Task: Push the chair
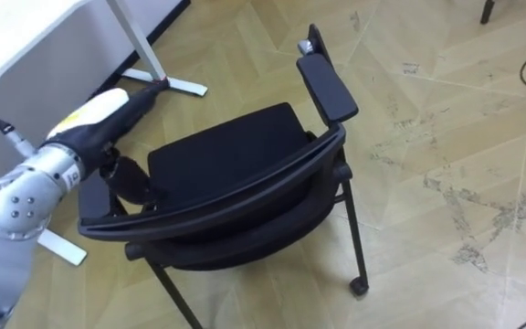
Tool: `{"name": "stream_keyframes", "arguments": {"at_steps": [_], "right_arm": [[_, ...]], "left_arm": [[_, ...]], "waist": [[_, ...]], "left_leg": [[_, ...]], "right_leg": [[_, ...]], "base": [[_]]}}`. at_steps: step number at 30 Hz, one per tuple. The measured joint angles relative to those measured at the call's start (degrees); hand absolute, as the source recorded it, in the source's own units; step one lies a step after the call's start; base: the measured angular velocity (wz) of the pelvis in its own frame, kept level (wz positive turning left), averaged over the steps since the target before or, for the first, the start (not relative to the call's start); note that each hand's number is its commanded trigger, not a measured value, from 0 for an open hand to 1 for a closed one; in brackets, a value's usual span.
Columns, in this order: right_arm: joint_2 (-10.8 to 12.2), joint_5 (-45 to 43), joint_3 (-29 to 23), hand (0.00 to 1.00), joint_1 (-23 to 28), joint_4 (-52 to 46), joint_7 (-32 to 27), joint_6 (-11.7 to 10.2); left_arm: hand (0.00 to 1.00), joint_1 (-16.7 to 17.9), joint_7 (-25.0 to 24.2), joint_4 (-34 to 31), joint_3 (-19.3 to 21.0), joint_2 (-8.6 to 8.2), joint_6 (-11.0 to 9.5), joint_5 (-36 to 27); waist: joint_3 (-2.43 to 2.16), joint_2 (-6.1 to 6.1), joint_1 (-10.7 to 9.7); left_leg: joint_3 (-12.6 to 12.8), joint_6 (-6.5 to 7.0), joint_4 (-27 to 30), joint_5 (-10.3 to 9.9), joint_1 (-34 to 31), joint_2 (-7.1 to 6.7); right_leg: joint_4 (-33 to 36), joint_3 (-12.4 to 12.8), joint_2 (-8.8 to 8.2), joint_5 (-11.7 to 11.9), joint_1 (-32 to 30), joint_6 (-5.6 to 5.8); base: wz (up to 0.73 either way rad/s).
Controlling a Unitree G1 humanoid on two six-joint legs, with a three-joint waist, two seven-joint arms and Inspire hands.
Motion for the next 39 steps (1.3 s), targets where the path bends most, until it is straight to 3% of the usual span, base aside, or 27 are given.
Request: {"name": "stream_keyframes", "arguments": {"at_steps": [4,8,12,18,24,29,33,34,39], "right_arm": [[-0.26,-0.08,-0.04,0.0,-0.12,1.53,1.21,0.12],[-0.85,0.03,-0.05,0.0,0.01,1.52,1.88,0.65],[-1.26,0.07,-0.05,0.0,-0.06,1.5,2.38,0.68],[-1.18,0.04,-0.02,0.0,-1.26,1.5,2.47,1.26],[-1.13,-0.08,0.01,0.0,-1.64,1.41,2.97,2.49],[-1.11,-0.06,0.1,0.0,-1.9,1.32,2.99,3.19],[-1.13,-0.19,1.31,0.0,-2.06,1.22,3.49,3.67],[-1.18,-0.21,1.39,0.0,-2.15,1.2,3.68,3.67],[-1.25,-0.24,3.16,0.0,-2.61,1.21,4.12,3.69]], "left_arm": [[0.0,0.0,-5.74,-1.32,-0.58,1.41,1.31,0.07],[0.0,0.0,-9.27,-2.26,-0.62,1.49,2.35,0.07],[0.0,0.0,-12.54,-3.15,-1.4,1.49,2.53,-0.09],[0.0,0.01,-16.45,-3.15,-3.83,1.49,5.25,-0.12],[0.0,0.0,-20.96,-3.15,-3.91,1.5,7.32,-0.31],[0.0,0.0,-25.17,-3.16,-4.36,1.88,9.28,-1.14],[0.0,-0.01,-27.33,-3.17,-4.75,3.58,10.04,-1.15],[0.0,-0.07,-27.96,-3.17,-4.76,4.25,10.16,-1.18],[0.0,-1.1,-29.49,-3.17,-5.63,5.76,11.08,-1.17]], "waist": [[0.23,0.41,-0.8],[0.35,0.99,-0.94],[0.2,1.51,-0.98],[0.35,1.31,-2.12],[0.94,0.49,-2.27],[0.86,0.27,-2.24],[0.74,0.3,-2.13],[0.51,0.62,-2.1],[0.54,0.58,-2.16]], "left_leg": [[-0.13,0.0,-0.02,0.0,-0.01,-0.02],[-0.01,0.0,-0.07,0.0,-0.09,-0.01],[-0.01,0.0,-0.07,0.0,-0.09,0.01],[0.08,0.0,-0.15,0.0,-0.22,-0.01],[0.63,0.0,-0.05,0.0,-0.17,0.0],[0.62,0.0,0.24,0.0,-0.96,-0.13],[0.63,0.0,0.65,0.0,-1.22,-0.04],[0.66,0.01,0.73,0.0,-1.21,-0.08],[0.65,0.01,0.85,0.0,-1.25,-0.25]], "right_leg": [[0.0,0.0,0.0,0.0,-0.08,0.0],[0.0,0.04,-0.03,0.0,-0.31,0.0],[0.0,0.02,-0.03,0.0,-0.31,0.0],[0.16,-0.07,-0.09,0.0,-0.27,0.01],[0.4,-0.05,-0.18,0.0,-0.46,0.01],[1.04,0.11,-0.41,-0.01,-1.45,0.01],[2.02,0.48,-0.45,-0.01,-2.05,0.01],[2.0,0.77,-0.48,-0.01,-2.06,0.01],[2.02,0.82,-0.64,-0.01,-2.04,0.02]], "base": [[0.0],[-0.03],[0.0],[0.04],[-0.02],[0.0],[-0.02],[0.0],[0.0]]}}
